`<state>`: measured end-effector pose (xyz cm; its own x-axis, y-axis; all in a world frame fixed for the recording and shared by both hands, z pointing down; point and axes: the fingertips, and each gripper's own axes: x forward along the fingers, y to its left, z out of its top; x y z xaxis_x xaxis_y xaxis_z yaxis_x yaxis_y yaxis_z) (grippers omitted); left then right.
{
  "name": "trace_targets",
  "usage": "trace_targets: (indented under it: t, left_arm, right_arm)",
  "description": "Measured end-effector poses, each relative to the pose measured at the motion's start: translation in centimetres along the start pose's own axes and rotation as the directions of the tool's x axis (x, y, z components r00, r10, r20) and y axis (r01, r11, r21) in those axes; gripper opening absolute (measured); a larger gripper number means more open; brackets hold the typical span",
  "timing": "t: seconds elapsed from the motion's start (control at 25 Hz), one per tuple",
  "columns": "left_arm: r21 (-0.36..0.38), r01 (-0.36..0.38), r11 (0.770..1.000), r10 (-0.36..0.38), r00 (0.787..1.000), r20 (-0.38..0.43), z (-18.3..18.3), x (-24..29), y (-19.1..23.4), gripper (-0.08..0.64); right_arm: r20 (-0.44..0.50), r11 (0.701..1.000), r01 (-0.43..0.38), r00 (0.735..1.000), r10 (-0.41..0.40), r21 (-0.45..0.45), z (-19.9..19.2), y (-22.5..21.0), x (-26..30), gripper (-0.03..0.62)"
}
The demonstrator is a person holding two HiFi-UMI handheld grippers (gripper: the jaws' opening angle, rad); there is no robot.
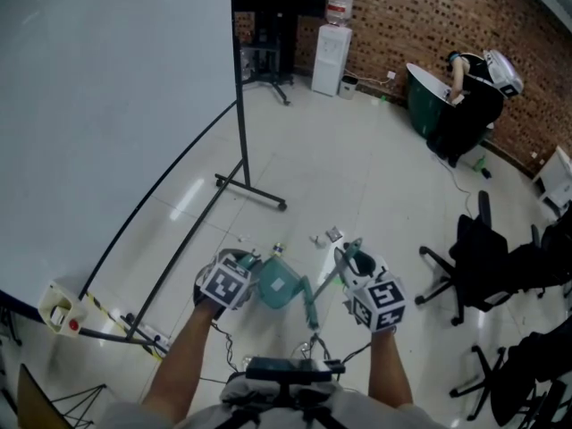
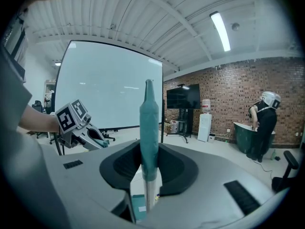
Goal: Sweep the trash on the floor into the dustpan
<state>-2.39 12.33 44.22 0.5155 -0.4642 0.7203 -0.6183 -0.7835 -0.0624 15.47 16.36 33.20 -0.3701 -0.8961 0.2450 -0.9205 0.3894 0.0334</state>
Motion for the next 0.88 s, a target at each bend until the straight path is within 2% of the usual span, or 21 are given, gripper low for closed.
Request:
trace_targets:
  t: [0.52, 0.88]
  left_arm:
    - [0.013, 0.007, 1.0, -0.007, 1.0, -0.013, 0.2, 0.9, 0.0, 0.095]
    - [-0.026, -0.085, 0.996, 0.082, 0.993, -0.088, -3.4, 3.4, 4.2, 0.095]
  right_arm:
    - [0.002, 1.0, 0.005, 1.0, -0.005, 0.026, -0.3, -1.1, 1.2, 0.095]
    - [-0.016, 0.996, -0.044, 0.999, 0.045, 0.072, -2.6, -3.5, 5.2, 0.095]
